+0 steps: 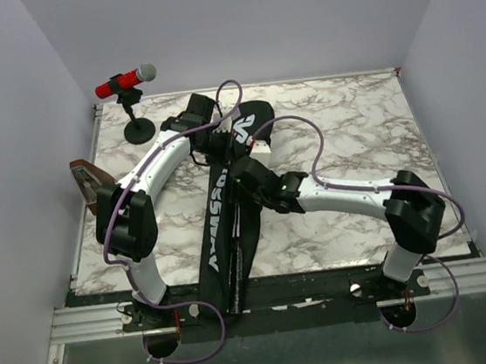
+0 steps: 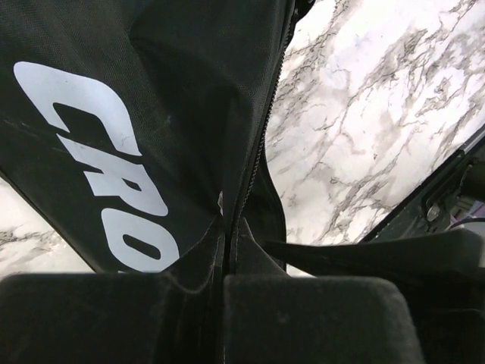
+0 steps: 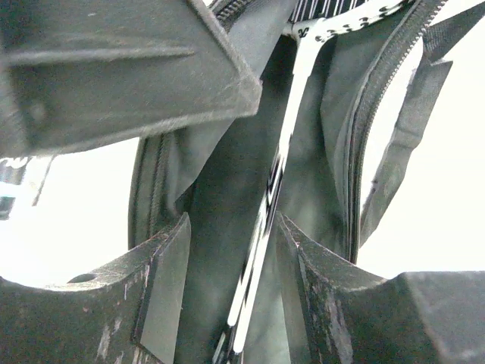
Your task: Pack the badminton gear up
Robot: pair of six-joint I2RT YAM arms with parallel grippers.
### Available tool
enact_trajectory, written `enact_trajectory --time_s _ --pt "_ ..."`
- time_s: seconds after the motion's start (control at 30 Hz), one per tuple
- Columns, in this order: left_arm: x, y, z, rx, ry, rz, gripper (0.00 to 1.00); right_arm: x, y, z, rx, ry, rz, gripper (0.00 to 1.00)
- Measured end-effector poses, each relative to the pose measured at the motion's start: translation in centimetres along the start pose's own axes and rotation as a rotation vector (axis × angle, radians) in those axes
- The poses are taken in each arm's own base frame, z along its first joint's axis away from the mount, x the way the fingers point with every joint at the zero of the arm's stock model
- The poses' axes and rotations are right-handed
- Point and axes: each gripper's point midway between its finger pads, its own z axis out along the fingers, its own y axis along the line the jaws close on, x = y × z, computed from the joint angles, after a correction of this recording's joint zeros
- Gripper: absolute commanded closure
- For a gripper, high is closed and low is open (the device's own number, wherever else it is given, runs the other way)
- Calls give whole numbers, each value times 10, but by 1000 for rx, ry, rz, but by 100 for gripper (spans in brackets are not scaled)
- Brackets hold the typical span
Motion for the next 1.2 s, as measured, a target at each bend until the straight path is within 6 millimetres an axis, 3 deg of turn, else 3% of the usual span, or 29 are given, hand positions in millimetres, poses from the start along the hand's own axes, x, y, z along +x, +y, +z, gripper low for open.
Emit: enact_trajectory --time_s 0.13,0.27,0.47,0.67,0.87,1.1,1.2 --pt "1 -1 0 1 2 2 100 -2 5 -28 -101 11 49 55" --pt "1 -1 0 1 3 2 100 24 -3 -43 -192 76 68 60" --pt "1 -1 0 1 3 2 100 80 -48 -37 -116 194 72 50" --pt "1 -1 0 1 3 1 100 90 -57 -32 -91 208 79 48" --pt "1 -1 0 1 3 1 100 106 -61 -12 -71 225 76 49" --pt "1 -1 0 1 4 1 100 103 -53 -5 -119 186 108 62" --pt "2 -1 0 1 7 -1 100 104 -54 -6 -139 171 122 79"
